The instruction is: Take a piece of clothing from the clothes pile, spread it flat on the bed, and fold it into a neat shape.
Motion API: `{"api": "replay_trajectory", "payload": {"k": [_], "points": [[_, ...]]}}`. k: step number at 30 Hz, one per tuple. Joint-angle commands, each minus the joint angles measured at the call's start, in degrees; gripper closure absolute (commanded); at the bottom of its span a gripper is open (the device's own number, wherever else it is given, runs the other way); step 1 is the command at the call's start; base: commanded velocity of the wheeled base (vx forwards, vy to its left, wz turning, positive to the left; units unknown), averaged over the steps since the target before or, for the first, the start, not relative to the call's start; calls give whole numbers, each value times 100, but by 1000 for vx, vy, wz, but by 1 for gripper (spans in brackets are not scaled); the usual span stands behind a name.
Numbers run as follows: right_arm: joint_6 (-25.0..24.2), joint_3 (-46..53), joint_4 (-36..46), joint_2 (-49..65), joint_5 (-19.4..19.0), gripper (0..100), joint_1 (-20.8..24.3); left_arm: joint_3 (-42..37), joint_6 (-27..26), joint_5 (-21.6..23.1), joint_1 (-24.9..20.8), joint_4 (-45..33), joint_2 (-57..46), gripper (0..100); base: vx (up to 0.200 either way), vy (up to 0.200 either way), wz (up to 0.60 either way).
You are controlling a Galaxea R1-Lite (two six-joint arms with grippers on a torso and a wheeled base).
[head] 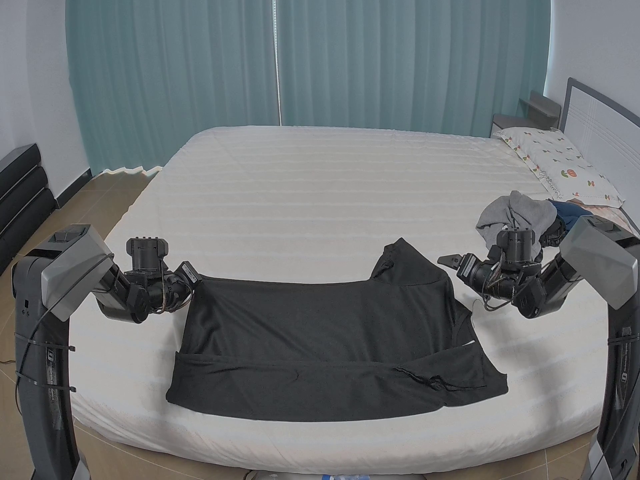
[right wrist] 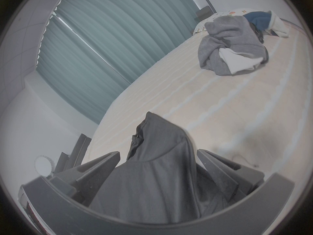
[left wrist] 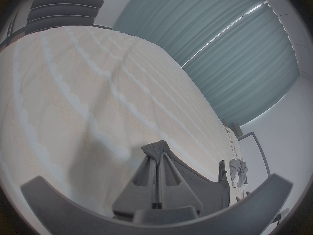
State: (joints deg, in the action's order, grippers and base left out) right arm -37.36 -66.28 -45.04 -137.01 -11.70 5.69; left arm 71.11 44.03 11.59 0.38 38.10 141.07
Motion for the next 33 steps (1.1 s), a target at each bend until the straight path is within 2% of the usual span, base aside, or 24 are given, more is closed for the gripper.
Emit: {"api": "replay_trajectory", "payload": {"k": [1, 13, 19, 20, 33], "points": [[326, -1502, 945, -986, 124, 0, -33, -167, 44, 18, -3, 84, -53, 100, 0, 0, 0], [388, -2565, 1050, -1662, 247, 0, -112, -194, 44, 27, -3, 93, -53, 100, 0, 0, 0], [361, -2688, 1059, -1706, 265, 0, -51, -185, 35, 27, -3, 84, -44, 100, 0, 0, 0], [361, -2688, 1059, -1706, 265, 100, -42, -185, 35, 27, -3, 93, -44, 100, 0, 0, 0], [326, -2680, 1015, -1662, 370, 100, -60, -194, 35, 27, 6, 93, -62, 100, 0, 0, 0]]}}
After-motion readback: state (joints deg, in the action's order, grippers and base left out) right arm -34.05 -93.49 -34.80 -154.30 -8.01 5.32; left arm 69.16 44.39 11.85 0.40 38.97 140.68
